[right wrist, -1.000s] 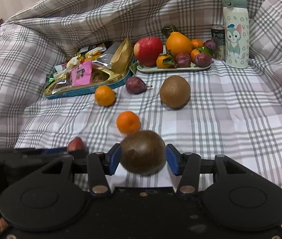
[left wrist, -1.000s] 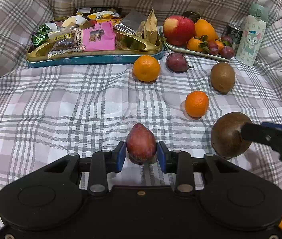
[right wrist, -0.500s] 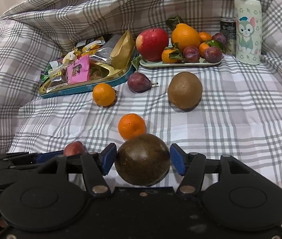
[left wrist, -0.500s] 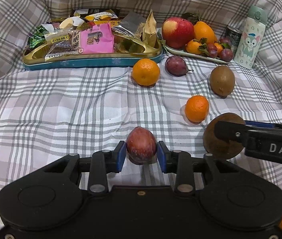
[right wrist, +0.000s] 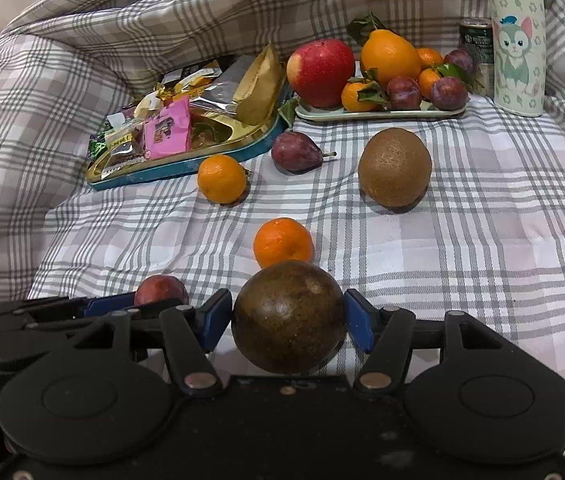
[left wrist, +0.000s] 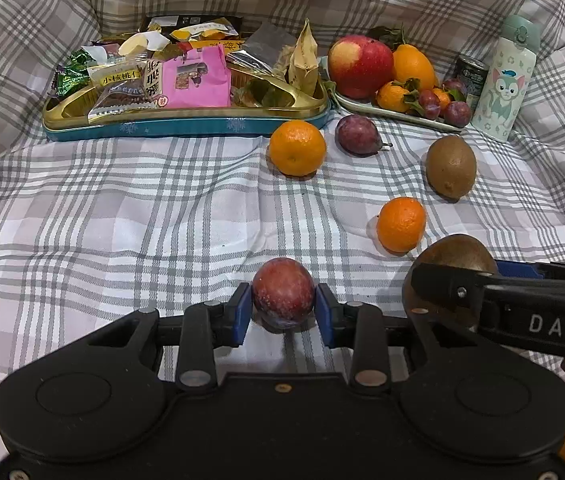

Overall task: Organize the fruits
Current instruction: 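Carry the plum and brown fruit back over the gold tray with both grippers, then release the plum into the tray with the left gripper while the right releases the brown fruit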

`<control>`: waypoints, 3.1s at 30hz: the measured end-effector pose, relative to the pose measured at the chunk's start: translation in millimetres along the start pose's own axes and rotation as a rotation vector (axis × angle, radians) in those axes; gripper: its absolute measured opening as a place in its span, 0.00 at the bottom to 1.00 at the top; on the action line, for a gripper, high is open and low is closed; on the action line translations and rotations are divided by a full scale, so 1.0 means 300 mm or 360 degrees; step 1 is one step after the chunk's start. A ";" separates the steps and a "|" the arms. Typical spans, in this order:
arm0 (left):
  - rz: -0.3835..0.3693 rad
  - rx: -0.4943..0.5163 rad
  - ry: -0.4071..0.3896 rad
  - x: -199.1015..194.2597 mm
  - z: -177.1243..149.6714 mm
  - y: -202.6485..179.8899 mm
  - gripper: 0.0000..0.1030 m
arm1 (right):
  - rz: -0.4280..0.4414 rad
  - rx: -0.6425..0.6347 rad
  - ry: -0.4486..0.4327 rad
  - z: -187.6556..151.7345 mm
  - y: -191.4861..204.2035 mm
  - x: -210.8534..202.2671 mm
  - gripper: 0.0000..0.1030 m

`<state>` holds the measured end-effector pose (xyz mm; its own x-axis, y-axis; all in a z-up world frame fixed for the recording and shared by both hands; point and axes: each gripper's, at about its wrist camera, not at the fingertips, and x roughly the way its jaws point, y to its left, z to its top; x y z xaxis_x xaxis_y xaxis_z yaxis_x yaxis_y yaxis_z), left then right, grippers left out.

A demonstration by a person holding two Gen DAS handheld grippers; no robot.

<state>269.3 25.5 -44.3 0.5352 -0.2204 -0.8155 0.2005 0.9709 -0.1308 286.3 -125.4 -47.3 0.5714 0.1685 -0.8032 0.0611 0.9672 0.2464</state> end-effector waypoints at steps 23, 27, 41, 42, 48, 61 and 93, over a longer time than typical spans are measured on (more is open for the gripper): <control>0.0021 0.0096 0.0032 -0.216 -0.172 -0.041 0.42 | 0.0029 -0.0020 -0.0046 -0.182 0.004 -0.247 0.62; 0.0018 0.0099 0.0049 -0.257 -0.228 -0.049 0.42 | 0.0047 -0.0037 -0.0040 -0.236 0.017 -0.293 0.62; 0.0033 0.0050 0.0107 -0.290 -0.339 -0.037 0.42 | 0.0051 -0.0034 0.0063 -0.393 0.027 -0.336 0.62; 0.0039 0.0047 0.0111 -0.287 -0.342 -0.035 0.42 | 0.0049 -0.0033 0.0072 -0.397 0.025 -0.331 0.62; 0.0048 0.0024 0.0130 -0.272 -0.358 -0.021 0.42 | 0.0045 -0.0018 0.0115 -0.415 0.023 -0.308 0.62; 0.0056 0.0003 0.0155 -0.251 -0.363 -0.004 0.42 | 0.0017 -0.0055 0.0156 -0.413 0.037 -0.281 0.62; 0.0121 0.0042 0.0042 -0.331 -0.326 -0.030 0.42 | -0.0025 -0.0057 0.0018 -0.380 0.032 -0.345 0.61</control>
<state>134.0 47.8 -17.3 0.5279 -0.1430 -0.8372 0.1816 0.9819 -0.0532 134.4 -112.0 -23.8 0.5611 0.1553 -0.8131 0.0407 0.9759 0.2144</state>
